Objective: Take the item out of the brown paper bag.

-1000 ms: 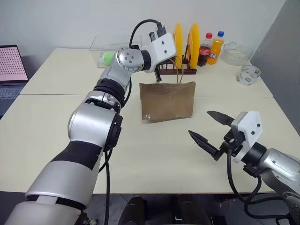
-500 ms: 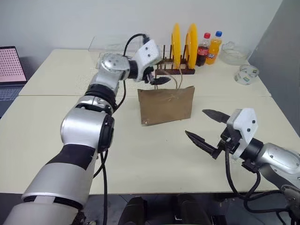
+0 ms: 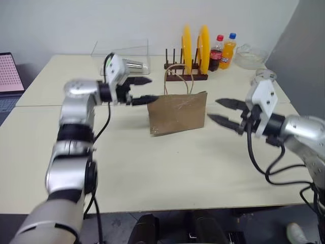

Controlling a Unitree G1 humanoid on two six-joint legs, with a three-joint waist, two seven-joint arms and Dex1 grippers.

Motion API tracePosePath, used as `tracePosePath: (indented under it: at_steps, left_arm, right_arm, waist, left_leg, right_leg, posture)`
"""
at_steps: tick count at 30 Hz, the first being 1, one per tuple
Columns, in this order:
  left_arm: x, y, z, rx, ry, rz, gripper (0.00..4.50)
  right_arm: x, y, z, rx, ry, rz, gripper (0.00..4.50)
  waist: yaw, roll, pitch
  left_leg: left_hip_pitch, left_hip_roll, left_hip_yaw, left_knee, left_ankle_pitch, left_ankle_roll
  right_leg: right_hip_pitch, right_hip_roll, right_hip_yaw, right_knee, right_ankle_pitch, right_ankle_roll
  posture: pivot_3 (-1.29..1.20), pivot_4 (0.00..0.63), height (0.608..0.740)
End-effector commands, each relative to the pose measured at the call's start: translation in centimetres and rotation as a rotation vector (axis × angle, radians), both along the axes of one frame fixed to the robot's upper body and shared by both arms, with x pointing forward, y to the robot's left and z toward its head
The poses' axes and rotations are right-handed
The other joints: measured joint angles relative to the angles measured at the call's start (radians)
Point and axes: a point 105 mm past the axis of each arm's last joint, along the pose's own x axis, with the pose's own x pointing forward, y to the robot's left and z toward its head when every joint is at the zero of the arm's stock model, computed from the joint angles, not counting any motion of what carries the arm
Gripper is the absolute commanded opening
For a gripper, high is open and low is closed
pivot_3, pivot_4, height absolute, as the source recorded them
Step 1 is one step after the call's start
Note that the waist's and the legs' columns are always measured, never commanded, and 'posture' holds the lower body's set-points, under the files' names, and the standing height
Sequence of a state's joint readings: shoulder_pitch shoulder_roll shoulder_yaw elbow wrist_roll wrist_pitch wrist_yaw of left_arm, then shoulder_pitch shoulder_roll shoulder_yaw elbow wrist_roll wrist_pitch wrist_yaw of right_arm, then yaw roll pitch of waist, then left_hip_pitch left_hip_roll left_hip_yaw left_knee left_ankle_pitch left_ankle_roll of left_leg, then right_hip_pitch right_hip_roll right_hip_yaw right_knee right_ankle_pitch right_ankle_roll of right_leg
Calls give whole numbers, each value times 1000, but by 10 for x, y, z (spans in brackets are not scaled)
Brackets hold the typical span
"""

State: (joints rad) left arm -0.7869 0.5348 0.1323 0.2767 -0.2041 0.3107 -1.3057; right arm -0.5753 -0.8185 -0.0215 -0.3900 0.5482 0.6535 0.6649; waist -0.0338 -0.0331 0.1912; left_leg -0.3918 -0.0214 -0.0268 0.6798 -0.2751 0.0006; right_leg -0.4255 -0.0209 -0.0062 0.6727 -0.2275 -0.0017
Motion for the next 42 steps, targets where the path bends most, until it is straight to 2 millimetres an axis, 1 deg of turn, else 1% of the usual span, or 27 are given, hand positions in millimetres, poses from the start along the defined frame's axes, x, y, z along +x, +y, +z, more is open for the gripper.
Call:
tracePosePath:
  at_steps: [1, 2, 3, 4, 6, 10, 11, 14, 17, 21, 24, 27, 30, 33, 35, 37, 39, 42]
  left_arm:
    - [-45, -13, 25, -73, -68, 37, 3706]
    - [-61, -17, 18, -91, -51, 59, 3706]
    - [-74, -22, 12, -114, -40, 86, 3706]
    - [-84, -27, 9, -133, -33, 113, 3706]
    - [-98, -34, 5, -172, -27, 168, 3706]
    - [-114, -39, -3, -200, -44, 276, 3706]
    - [-119, -38, -7, -200, -47, 305, 3706]
    - [-126, -36, -17, -213, -25, 362, 3706]
    - [-127, -32, -24, -214, -19, 398, 3706]
    - [-126, -27, -30, -199, -25, 408, 3706]
    - [-129, -26, -35, -178, -39, 398, 3706]
    - [-135, -26, -37, -172, -49, 385, 3706]
    - [-141, -24, -37, -173, -66, 386, 3706]
    - [-144, -21, -39, -158, -55, 378, 3706]
    - [-147, -19, -40, -138, -40, 359, 3706]
    - [-149, -17, -41, -114, -28, 331, 3706]
    - [-151, -14, -40, -89, -22, 304, 3706]
    - [-149, -7, -38, -37, -28, 268, 3706]
  right_arm:
    - [24, -5, 14, -55, -78, 0, 1008]
    - [37, -6, 15, -93, -98, -7, 695]
    - [49, -8, 16, -128, -113, -13, 287]
    - [59, -8, 16, -157, -120, -14, 26]
    - [79, -8, 15, -215, -140, -19, 26]
    - [115, -6, 13, -304, -173, -68, 26]
    - [123, -3, 10, -340, -166, -76, 26]
    - [138, 5, 2, -417, -159, -92, 26]
    - [143, 17, -7, -490, -149, -67, 26]
    - [138, 28, -17, -571, -142, 20, 26]
    - [126, 31, -25, -613, -108, 153, 26]
    - [106, 26, -31, -648, -56, 317, 26]
    - [82, 14, -37, -680, 2, 474, 26]
    - [56, 6, -46, -689, 52, 569, 26]
    - [39, 2, -56, -682, 89, 605, 26]
    - [29, 1, -64, -672, 103, 606, 26]
    - [24, 3, -67, -656, 95, 588, 26]
    - [22, 6, -60, -592, 62, 548, 26]
  waist:
    - [3, 0, 0]
    - [6, 0, 0]
    - [5, 0, 0]
    - [5, 0, 0]
    - [9, 0, 0]
    - [11, 0, 0]
    - [9, 0, 0]
    - [7, 0, 0]
    - [7, 0, 0]
    - [8, 0, 0]
    - [9, 0, 0]
    - [9, 1, 0]
    - [11, 1, 0]
    - [17, 1, 0]
    - [18, 1, 0]
    - [22, 2, 0]
    - [20, 3, 0]
    - [16, 4, 1]
  left_leg:
    - [-1, 1, -1, 0, 0, 0]
    - [-1, 1, -1, 0, 0, 0]
    - [-1, 1, -1, 0, 0, 0]
    - [0, 1, 0, 0, 0, 0]
    - [5, 0, 1, 0, 0, 0]
    - [9, 0, 1, 0, 0, 0]
    - [9, 0, 2, 0, 0, 0]
    - [9, 0, 3, -1, 0, -1]
    - [9, 0, 3, -2, 0, -1]
    - [10, 0, 3, -2, 0, -1]
    - [9, -1, 3, -2, 0, -1]
    - [9, -1, 3, -2, 0, -1]
    - [9, 0, 1, -2, 0, 0]
    - [10, 0, 0, -3, 0, 0]
    - [10, 0, 0, -3, 0, 0]
    - [10, 0, 0, -3, 0, 0]
    - [10, 0, 0, -3, 0, 0]
    - [10, 1, 2, -3, 0, 0]
  right_leg:
    - [-1, 0, -1, 0, 0, 0]
    - [-1, 0, -2, 0, 0, 0]
    - [0, 0, -2, 0, 0, 0]
    - [0, 0, -1, 0, 0, 0]
    - [4, -1, 0, 0, 0, 0]
    - [7, 0, 0, 1, 0, 0]
    - [7, 0, 0, 1, 0, -1]
    - [6, 0, 2, 2, 0, -1]
    - [6, 0, 2, 2, 0, -2]
    - [6, 0, 2, 1, 0, -2]
    - [6, -1, 2, 1, 0, -2]
    - [6, -1, 2, 0, 0, -2]
    - [7, -1, 0, -1, 0, -2]
    - [8, -1, -1, -2, -1, -2]
    - [8, -1, -1, -2, -1, -2]
    - [8, -1, -2, -2, -1, -2]
    - [8, -1, -2, -2, -2, -3]
    - [7, -1, -2, -1, -2, -4]
  posture:
    - [0, 150, 740]
    - [0, 150, 740]
    - [0, 150, 740]
    - [0, 150, 740]
    - [0, 150, 740]
    - [0, 150, 740]
    - [0, 150, 740]
    - [0, 150, 740]
    - [0, 150, 740]
    - [0, 150, 740]
    - [0, 150, 740]
    - [0, 150, 740]
    - [0, 150, 740]
    - [0, 150, 740]
    - [0, 150, 740]
    - [0, 150, 740]
    - [0, 150, 740]
    - [0, 150, 740]
